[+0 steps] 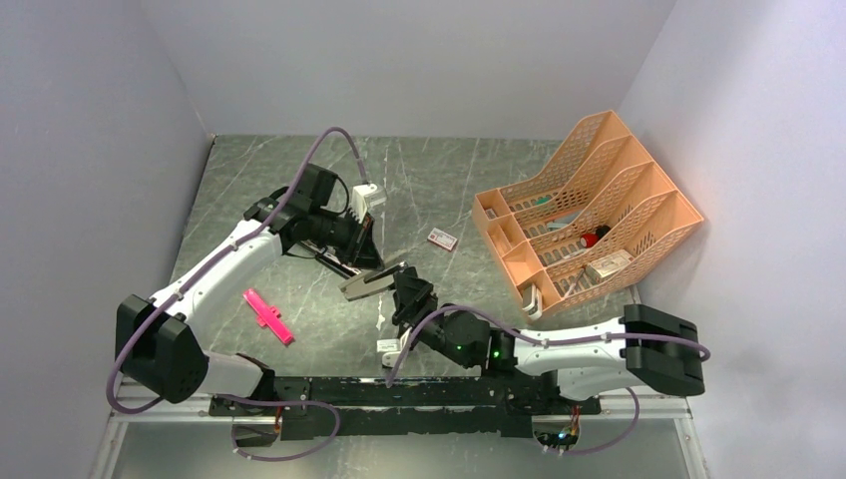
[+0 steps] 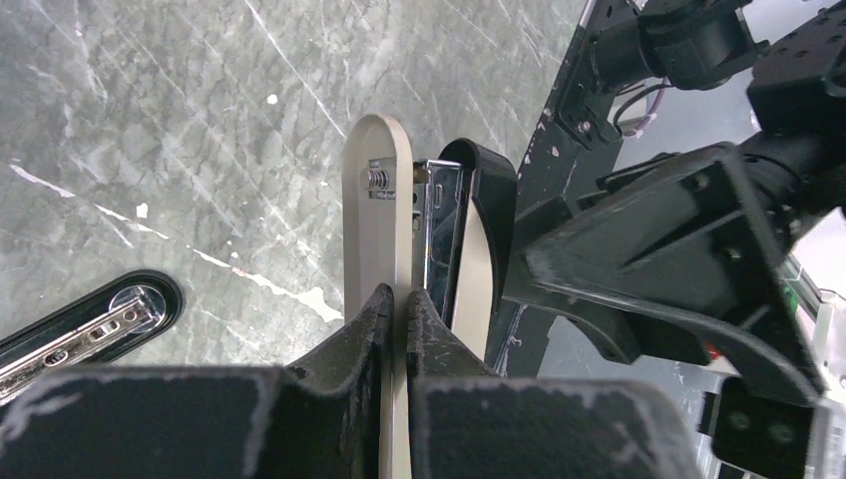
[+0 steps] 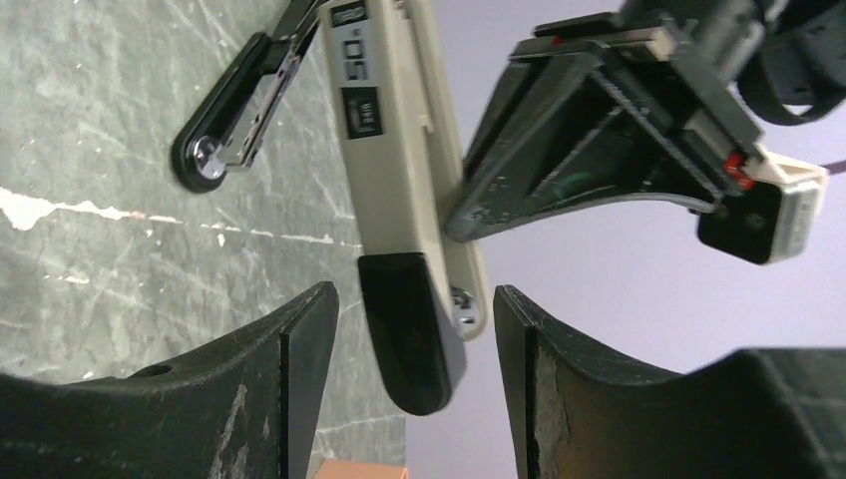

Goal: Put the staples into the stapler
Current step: Place the stapler at the center of the board.

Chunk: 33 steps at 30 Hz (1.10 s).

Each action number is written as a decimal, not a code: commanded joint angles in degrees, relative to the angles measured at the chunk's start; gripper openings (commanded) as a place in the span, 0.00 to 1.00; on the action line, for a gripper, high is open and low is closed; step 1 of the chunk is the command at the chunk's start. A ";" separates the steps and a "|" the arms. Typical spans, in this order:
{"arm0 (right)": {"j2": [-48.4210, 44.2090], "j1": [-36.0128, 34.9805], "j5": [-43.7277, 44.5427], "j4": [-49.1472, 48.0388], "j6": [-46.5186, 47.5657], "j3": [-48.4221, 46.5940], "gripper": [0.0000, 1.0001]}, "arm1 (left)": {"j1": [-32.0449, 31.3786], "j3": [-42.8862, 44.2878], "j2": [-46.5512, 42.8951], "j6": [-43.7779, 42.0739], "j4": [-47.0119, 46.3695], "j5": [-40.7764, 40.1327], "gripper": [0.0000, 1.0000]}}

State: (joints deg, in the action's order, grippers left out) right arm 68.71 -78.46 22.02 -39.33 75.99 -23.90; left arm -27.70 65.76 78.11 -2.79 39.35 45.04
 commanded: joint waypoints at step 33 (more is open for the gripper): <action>-2.36 -0.01 3.15 22.00 -30.79 -11.93 0.00 | 0.15 2.29 -14.48 5.57 -14.27 -9.21 0.84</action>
State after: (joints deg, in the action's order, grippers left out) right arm 69.04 -78.35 24.86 -26.87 62.72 -27.90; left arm -27.70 68.20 70.41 -0.64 33.82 46.22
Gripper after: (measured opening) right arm 0.350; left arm 0.834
